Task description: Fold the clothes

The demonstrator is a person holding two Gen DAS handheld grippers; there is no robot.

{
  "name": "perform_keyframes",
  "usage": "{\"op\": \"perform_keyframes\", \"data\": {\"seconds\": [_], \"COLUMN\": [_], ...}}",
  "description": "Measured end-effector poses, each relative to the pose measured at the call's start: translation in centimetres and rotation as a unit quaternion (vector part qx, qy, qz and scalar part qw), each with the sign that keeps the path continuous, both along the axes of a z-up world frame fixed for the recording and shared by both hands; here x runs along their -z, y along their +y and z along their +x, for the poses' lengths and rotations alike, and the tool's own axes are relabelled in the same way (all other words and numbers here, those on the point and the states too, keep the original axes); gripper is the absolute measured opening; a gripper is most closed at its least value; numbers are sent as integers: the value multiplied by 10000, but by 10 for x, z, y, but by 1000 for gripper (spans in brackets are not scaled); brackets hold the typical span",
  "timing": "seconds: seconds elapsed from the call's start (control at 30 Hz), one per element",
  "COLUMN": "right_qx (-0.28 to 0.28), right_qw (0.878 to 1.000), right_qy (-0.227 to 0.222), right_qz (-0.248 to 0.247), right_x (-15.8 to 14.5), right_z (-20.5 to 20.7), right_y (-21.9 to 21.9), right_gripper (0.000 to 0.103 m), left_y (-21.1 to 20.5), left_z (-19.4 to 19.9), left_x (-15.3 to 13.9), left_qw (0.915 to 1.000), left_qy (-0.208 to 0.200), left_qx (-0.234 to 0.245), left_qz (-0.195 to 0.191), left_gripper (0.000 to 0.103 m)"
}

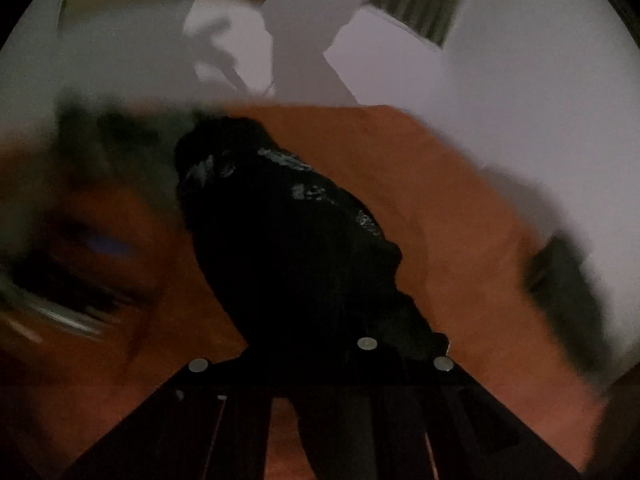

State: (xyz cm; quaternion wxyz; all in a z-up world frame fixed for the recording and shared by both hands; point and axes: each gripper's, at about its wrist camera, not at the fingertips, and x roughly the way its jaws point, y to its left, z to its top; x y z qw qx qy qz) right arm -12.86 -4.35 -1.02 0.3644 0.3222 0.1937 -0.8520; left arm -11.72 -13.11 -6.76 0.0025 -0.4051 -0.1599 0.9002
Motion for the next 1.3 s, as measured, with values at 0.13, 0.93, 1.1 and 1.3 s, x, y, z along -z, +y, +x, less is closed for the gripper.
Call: {"op": "perform_keyframes", "data": {"seconds": [0.13,0.93,1.1,1.3], "right_qx": [370,1954,2114,2610], "right_qw": [9706,8073,8332,7537], "right_qy": [-1718,-4599,-4211,-4612], "right_qz": [-1647,-3141,-2894,-3887], "right_x": [-41,178,200,211], "right_z": [-28,-31,4,17], "right_y": [73,313,291,322], "right_gripper": [5,42,42,42], "left_y": [32,61,73,76], "left_z": [-14,-65,-59,-63], "left_x": [-47,39,64,64], "left_qw": [9972,9887,9795,9785], "left_qy": [706,-850,-1272,-1286], "left_qx": [254,1168,1478,1486], "left_qz": [-64,409,507,631], "left_gripper": [80,80,79,79]}}
